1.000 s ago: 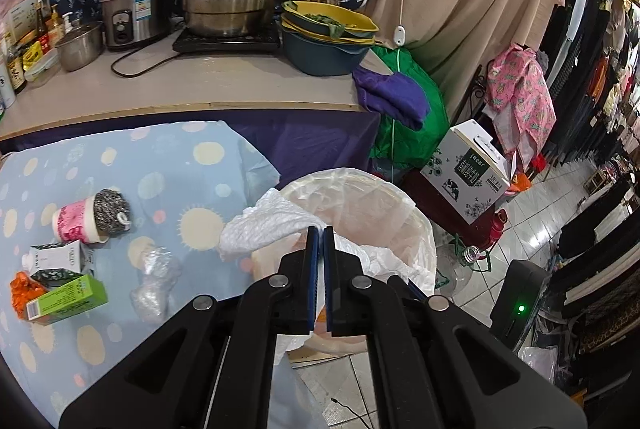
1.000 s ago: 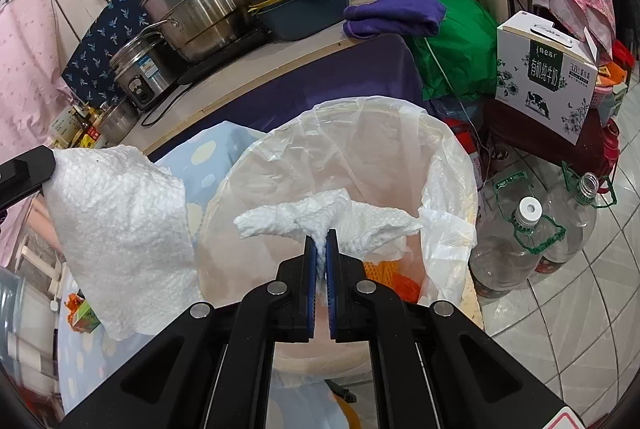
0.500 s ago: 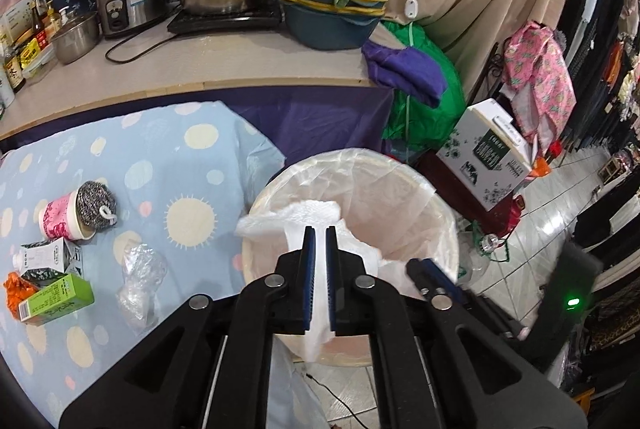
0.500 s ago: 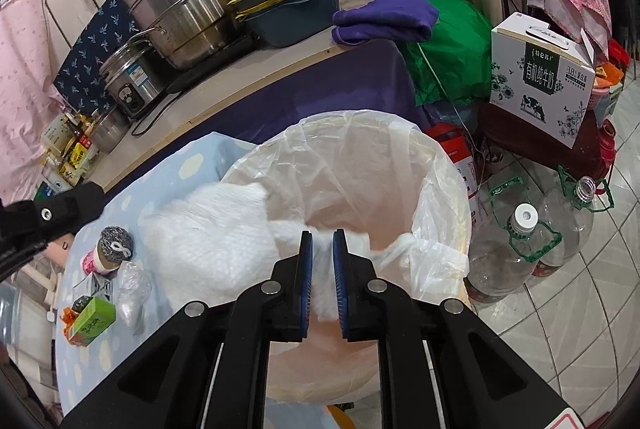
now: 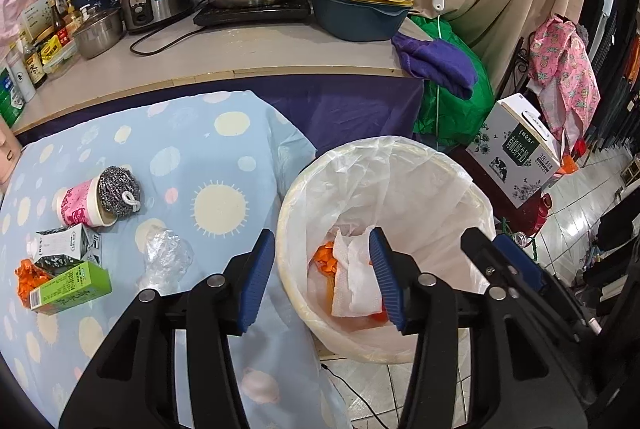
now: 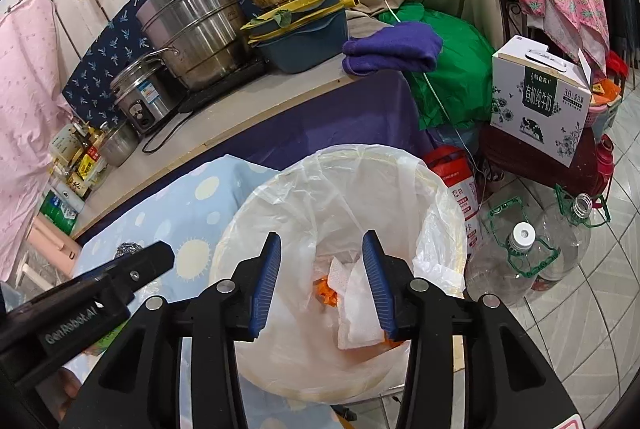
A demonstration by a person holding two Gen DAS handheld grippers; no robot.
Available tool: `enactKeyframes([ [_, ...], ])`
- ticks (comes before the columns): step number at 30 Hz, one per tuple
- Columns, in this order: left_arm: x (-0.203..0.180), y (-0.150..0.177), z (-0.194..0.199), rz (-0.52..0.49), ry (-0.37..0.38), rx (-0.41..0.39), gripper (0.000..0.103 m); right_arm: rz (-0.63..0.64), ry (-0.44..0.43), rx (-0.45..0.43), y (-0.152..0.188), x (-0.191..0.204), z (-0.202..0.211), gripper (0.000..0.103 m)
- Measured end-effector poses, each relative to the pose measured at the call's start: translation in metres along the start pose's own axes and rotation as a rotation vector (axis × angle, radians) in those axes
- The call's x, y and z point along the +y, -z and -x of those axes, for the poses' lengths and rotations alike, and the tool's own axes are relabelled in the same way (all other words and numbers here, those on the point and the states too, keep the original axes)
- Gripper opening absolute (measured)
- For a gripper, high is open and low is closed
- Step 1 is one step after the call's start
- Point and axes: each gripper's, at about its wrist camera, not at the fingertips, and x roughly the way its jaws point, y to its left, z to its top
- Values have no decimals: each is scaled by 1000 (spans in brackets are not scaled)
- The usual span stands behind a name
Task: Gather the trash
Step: 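Carry tissue and paper towel over the bin and open both tools to drop them, then move both tools back over the table toward the clear plastic bag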
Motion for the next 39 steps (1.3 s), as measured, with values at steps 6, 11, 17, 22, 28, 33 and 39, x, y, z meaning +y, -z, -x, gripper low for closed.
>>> enactKeyframes([
  [6,17,9,0,28,-19,12,49,16,-8,-2,0,10,3,43],
  [11,35,19,3,56,-43,13,56,41,-21,3,3,24,5,44],
  [17,65,36,7,102,-82,30,59,86,-49,27,14,48,3,44],
  [22,96,52,17,146,-128,27,65,136,-76,54,27,76,0,44],
  [28,135,73,28,211,-174,34,66,202,-110,99,46,111,-7,44],
  [33,170,90,37,270,-213,41,69,252,-141,138,62,141,-15,44],
  [39,214,109,50,346,-265,28,76,300,-163,184,82,171,-27,54],
])
